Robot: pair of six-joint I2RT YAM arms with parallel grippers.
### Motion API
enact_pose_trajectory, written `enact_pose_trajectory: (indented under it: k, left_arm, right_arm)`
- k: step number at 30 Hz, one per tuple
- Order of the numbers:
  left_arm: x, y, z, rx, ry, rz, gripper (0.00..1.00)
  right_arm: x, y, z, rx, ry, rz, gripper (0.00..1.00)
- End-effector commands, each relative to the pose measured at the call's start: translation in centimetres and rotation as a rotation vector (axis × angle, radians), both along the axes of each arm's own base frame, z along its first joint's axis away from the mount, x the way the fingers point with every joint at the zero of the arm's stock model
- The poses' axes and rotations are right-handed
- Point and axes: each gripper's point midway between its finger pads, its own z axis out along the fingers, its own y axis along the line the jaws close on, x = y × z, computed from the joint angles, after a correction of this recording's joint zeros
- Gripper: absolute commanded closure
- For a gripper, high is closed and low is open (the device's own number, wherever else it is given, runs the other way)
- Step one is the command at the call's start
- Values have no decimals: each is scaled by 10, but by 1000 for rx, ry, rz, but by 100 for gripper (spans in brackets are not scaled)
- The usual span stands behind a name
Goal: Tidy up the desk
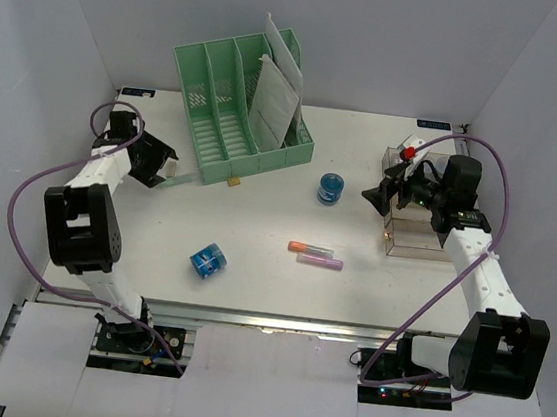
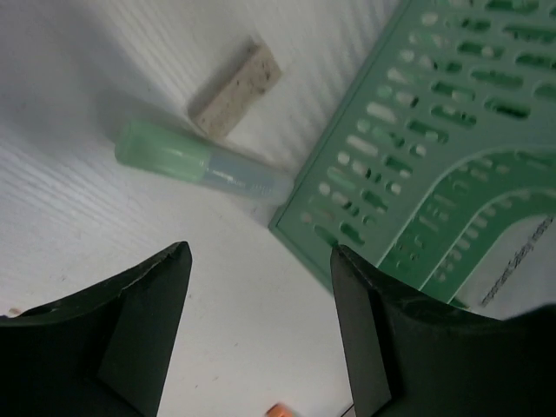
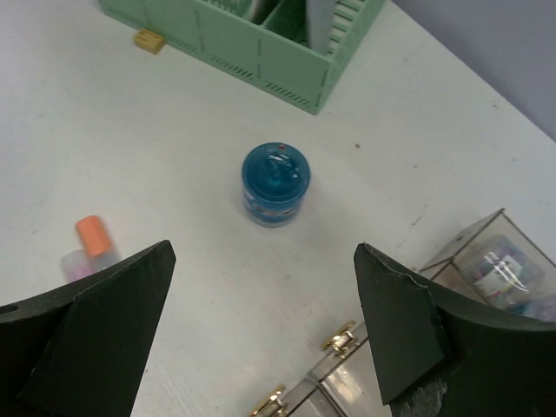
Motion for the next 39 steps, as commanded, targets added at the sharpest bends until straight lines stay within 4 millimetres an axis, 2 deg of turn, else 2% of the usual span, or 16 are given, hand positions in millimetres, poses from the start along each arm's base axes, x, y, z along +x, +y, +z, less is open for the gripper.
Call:
enact_pose_trajectory:
  k: [1, 6, 10, 15, 20, 24, 31, 36, 39]
  left_arm:
    - [-9, 17, -13, -33, 254, 230, 22]
    - [2, 19, -17, -43, 321, 264, 19]
    - [7, 19, -36, -34, 423, 265, 18]
    - [12, 14, -41, -16, 470, 252, 18]
    - [14, 12, -58, 27, 536, 253, 20]
    - [12, 13, -68, 43, 560, 260, 24]
    - [1, 21, -84, 111, 607, 225, 35]
    - [-7, 26, -84, 149, 597, 203, 52]
    - [-16, 26, -83, 160, 589, 181, 65]
  right_arm:
    - [-26, 13, -8, 77, 82, 86, 10]
    - [-28, 14, -8, 88, 94, 96, 10]
    - [-29, 14, -7, 92, 91, 95, 10]
    - [-30, 13, -4, 90, 79, 94, 10]
    - [-31, 14, -2, 94, 76, 99, 10]
    - [-29, 2, 0, 100, 69, 66, 10]
    - [-31, -2, 6, 116, 63, 68, 10]
    - [-34, -4, 9, 139, 62, 70, 10]
    - [-37, -4, 11, 149, 56, 74, 10]
